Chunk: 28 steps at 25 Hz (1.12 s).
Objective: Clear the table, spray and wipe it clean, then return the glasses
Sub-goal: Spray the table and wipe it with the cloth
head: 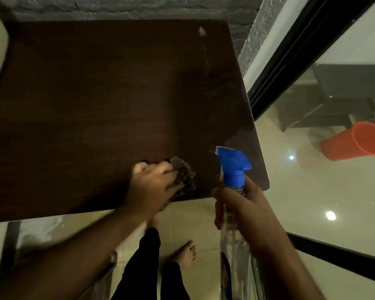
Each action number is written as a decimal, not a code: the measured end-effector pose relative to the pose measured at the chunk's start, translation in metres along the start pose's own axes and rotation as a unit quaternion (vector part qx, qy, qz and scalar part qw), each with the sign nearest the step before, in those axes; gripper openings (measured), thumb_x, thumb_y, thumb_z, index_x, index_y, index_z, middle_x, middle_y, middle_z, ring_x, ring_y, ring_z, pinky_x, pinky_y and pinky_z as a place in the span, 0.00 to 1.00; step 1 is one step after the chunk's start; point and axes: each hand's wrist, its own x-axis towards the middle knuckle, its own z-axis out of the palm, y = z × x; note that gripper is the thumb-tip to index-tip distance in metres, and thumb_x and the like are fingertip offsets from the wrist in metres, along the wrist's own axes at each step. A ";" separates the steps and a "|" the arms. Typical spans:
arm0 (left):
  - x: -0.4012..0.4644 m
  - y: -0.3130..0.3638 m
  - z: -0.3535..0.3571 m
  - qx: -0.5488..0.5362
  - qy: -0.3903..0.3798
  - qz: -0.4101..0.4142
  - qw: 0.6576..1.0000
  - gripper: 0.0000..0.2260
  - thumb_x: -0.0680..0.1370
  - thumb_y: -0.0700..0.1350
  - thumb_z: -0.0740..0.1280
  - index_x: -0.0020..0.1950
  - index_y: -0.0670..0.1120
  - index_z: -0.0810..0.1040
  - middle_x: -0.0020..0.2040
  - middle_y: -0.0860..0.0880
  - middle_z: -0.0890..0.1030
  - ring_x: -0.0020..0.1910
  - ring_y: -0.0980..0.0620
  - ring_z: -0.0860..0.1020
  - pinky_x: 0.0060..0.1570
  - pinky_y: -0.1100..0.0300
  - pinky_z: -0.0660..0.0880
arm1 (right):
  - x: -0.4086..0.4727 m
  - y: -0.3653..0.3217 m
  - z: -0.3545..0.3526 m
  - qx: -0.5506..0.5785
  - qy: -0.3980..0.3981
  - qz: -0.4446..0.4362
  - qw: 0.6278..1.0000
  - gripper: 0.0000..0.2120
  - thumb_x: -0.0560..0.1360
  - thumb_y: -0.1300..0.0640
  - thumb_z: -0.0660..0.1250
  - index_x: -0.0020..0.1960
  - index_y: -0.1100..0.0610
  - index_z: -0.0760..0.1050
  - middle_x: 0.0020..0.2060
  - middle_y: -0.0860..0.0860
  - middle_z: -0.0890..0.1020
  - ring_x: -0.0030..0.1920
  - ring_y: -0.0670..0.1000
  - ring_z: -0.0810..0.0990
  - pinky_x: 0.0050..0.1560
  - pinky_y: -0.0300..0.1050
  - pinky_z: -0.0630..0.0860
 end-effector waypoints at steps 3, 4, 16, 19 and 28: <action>0.071 -0.077 -0.018 0.089 0.075 -0.146 0.982 0.14 0.77 0.57 0.63 0.46 0.49 0.80 0.52 0.47 0.79 0.49 0.43 0.78 0.54 0.47 0.64 | 0.006 0.004 -0.010 0.004 0.016 0.002 1.000 0.10 0.73 0.61 0.67 0.52 0.57 0.71 0.31 0.55 0.76 0.29 0.51 0.76 0.30 0.40 0.78; 0.108 -0.094 -0.022 0.090 0.102 -0.199 0.971 0.15 0.77 0.58 0.63 0.47 0.47 0.80 0.54 0.45 0.78 0.50 0.41 0.77 0.54 0.47 0.65 | 0.007 0.005 -0.012 0.004 0.023 0.001 1.000 0.10 0.73 0.61 0.68 0.52 0.57 0.71 0.31 0.54 0.76 0.29 0.51 0.76 0.31 0.41 0.78; 0.030 -0.065 -0.019 0.074 0.031 -0.046 0.996 0.13 0.77 0.56 0.65 0.45 0.48 0.81 0.51 0.47 0.80 0.48 0.43 0.78 0.53 0.46 0.65 | 0.017 0.006 -0.020 0.031 0.046 -0.011 0.998 0.10 0.73 0.62 0.67 0.53 0.59 0.71 0.32 0.54 0.75 0.29 0.51 0.75 0.30 0.41 0.77; 0.099 -0.121 -0.030 0.101 0.104 -0.241 0.960 0.16 0.77 0.57 0.63 0.48 0.44 0.79 0.55 0.42 0.77 0.53 0.40 0.76 0.56 0.44 0.65 | 0.016 0.010 -0.021 0.025 0.054 -0.018 0.998 0.09 0.73 0.62 0.67 0.52 0.58 0.70 0.31 0.54 0.75 0.29 0.51 0.75 0.30 0.40 0.77; 0.039 0.056 0.026 -0.009 -0.006 -0.024 1.000 0.13 0.75 0.56 0.62 0.54 0.52 0.78 0.53 0.51 0.76 0.50 0.51 0.76 0.58 0.50 0.66 | 0.019 0.012 -0.004 0.030 0.025 -0.011 0.999 0.10 0.73 0.58 0.68 0.52 0.58 0.72 0.30 0.52 0.77 0.29 0.53 0.75 0.30 0.42 0.77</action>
